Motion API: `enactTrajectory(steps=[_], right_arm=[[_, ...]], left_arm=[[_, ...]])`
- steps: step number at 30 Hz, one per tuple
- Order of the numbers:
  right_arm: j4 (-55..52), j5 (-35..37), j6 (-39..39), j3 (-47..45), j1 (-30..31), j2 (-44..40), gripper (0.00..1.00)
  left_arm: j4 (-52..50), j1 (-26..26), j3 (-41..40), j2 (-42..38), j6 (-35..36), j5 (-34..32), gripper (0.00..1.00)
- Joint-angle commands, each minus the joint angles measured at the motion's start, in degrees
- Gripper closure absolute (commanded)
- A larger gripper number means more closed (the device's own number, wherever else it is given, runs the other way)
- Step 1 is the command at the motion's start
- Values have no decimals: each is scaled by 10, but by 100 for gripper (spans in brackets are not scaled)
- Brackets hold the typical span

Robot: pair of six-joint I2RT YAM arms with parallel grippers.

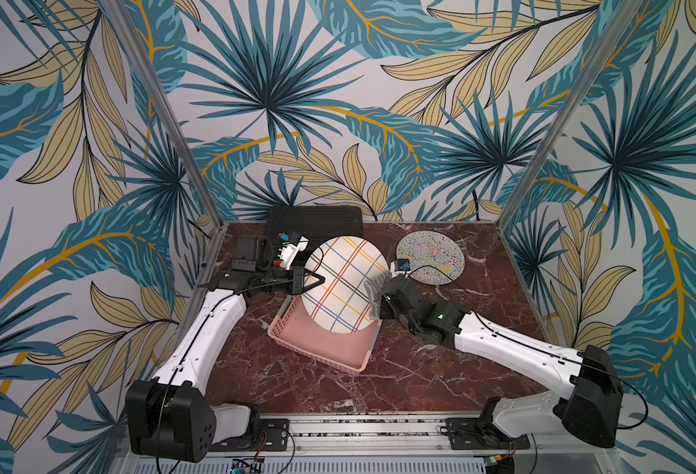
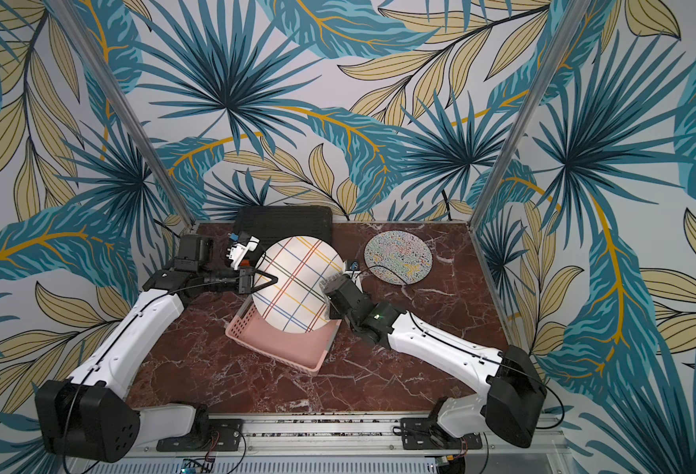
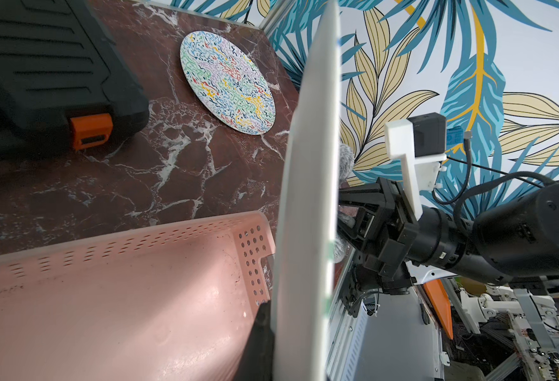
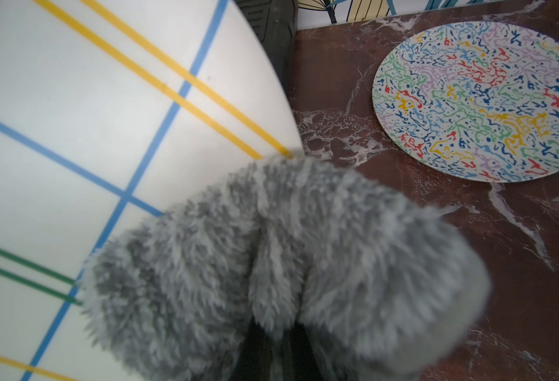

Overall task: Wipe the wet plate dry
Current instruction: Wipe the plate with towel.

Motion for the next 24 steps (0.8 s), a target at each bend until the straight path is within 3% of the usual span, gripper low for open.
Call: enactTrajectory(steps=[1,8,14,19,24], right_arm=[[11,-22,8,-6,24,30,100],[68,-80,-19,78,124,123,100],[69,-106,-29,125,146,159,100],[77,-100,-25,71,130,92,100],[93,-174,0,10,49,-41,100]], left_arm=[[16,-6,8,-21,-10,78,100],[19,-6,8,-20,-11,74,100],[20,-6,5,-24,-10,74,100],[12,-7,7,-27,4,72,100],[-22,-9,19,-32,66,62,100]])
